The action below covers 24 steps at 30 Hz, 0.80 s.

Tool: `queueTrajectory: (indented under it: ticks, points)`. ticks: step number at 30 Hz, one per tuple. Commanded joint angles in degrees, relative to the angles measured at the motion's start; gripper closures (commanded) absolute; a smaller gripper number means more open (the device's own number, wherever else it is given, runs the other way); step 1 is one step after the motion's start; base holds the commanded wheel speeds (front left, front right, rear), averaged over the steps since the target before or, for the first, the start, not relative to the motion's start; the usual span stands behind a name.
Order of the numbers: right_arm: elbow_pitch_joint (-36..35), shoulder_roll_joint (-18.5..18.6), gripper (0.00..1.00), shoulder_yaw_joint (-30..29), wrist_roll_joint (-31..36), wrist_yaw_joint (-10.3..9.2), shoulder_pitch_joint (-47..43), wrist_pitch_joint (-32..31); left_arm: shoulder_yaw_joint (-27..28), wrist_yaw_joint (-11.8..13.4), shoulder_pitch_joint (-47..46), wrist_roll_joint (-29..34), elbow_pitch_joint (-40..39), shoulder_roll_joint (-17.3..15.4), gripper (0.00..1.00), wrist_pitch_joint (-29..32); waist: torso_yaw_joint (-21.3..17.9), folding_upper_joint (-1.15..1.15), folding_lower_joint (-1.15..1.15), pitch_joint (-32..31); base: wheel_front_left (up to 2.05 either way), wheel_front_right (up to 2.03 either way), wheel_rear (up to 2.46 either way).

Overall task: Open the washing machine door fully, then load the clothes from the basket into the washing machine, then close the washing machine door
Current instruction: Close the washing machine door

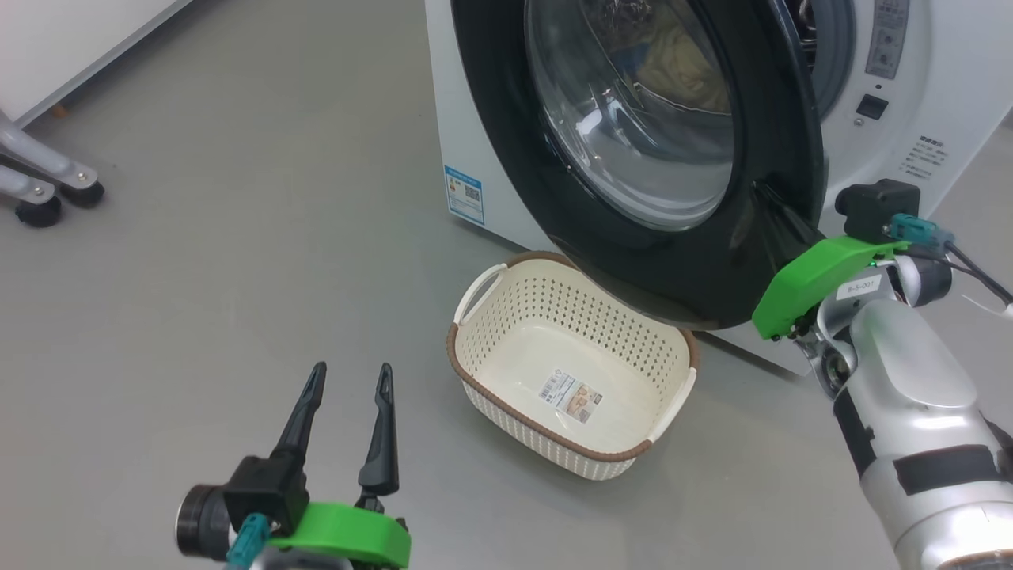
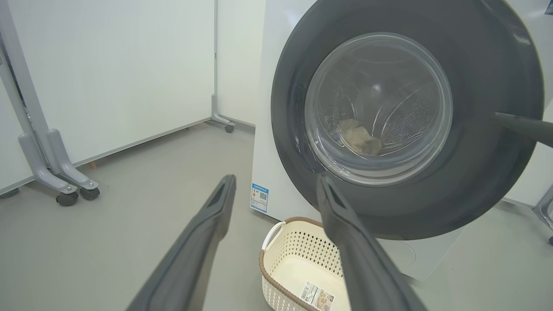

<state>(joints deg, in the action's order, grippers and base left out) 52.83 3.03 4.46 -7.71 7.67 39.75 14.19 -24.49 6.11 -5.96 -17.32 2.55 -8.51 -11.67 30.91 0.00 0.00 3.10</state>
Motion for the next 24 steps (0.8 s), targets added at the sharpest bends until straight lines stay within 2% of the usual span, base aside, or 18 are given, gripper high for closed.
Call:
queueTrajectory:
  ticks: [1,10,24]
  points:
    - [-1.4,-0.1,1.00,0.2,0.8,-0.19,3.4,0.8,1.7,0.3,-2.6,-0.4,-2.1,-0.2,0.00,-0.6,0.0,0.00,0.00,0.3,0.00,0.00,0.00]
    - [-0.9,0.7,1.00,-2.1,4.0,-0.19,5.7,0.8,1.5,0.5,-4.0,-0.7,-1.5,0.9,0.00,-1.6,0.3,0.00,0.00,2.6,0.00,0.00,0.00]
    - [1.6,6.1,1.00,-5.9,8.3,-0.19,13.2,0.8,0.4,0.1,-6.9,-0.7,-1.2,3.3,0.00,-3.0,1.6,0.00,0.00,9.1,0.00,0.00,0.00]
